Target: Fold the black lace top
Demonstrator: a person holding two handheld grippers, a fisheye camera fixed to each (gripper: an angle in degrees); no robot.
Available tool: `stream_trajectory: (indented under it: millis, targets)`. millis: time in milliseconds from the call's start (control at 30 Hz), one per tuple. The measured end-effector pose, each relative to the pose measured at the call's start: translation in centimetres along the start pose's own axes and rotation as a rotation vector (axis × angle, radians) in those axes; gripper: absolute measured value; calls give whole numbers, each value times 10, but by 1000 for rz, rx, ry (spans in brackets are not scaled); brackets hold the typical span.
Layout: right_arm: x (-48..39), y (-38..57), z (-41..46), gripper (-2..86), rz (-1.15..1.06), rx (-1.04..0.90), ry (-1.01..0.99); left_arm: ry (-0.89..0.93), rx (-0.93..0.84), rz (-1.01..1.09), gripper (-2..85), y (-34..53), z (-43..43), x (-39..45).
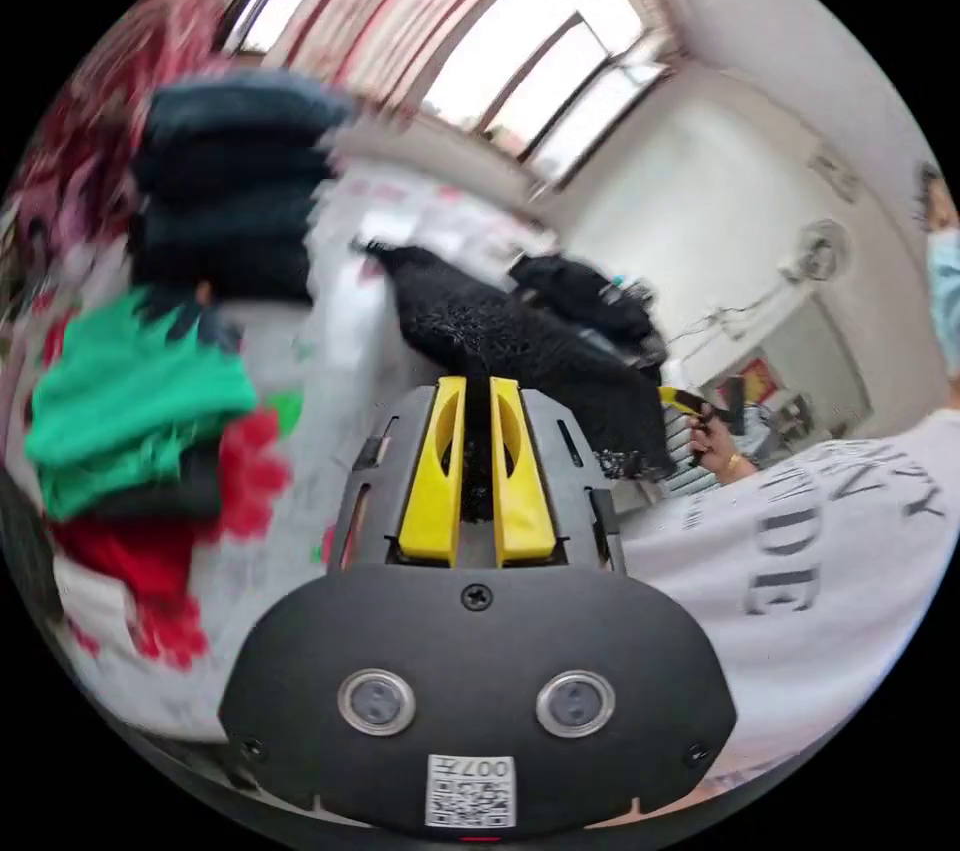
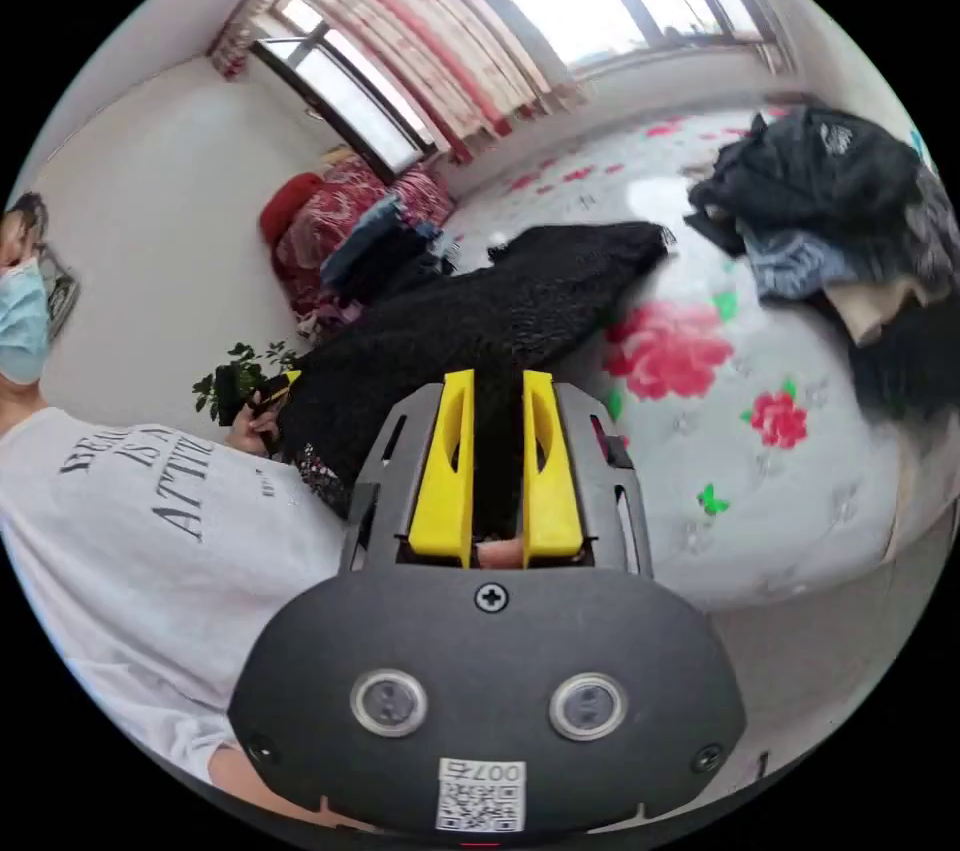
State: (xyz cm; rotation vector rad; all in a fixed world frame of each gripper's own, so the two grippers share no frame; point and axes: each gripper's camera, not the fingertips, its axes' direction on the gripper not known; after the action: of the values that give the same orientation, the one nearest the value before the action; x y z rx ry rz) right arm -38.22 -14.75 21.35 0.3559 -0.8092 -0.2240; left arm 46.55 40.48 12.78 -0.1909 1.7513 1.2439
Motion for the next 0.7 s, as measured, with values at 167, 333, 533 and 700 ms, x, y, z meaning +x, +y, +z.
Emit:
stream_trajectory:
  millis: [167, 333, 533, 700]
  targets:
    - [34, 75, 58, 90, 167, -218, 173, -206, -258, -181, 80, 63, 62, -41]
    - [37, 97, 78, 102, 199, -337, 184, -321, -415, -143, 103, 76, 86, -47]
    - [34, 107, 112, 88, 231, -437, 87, -365, -491, -133, 107, 75, 113, -52]
    - [22, 81, 143, 38, 159, -564, 73, -521, -581, 47, 8, 63, 149, -29]
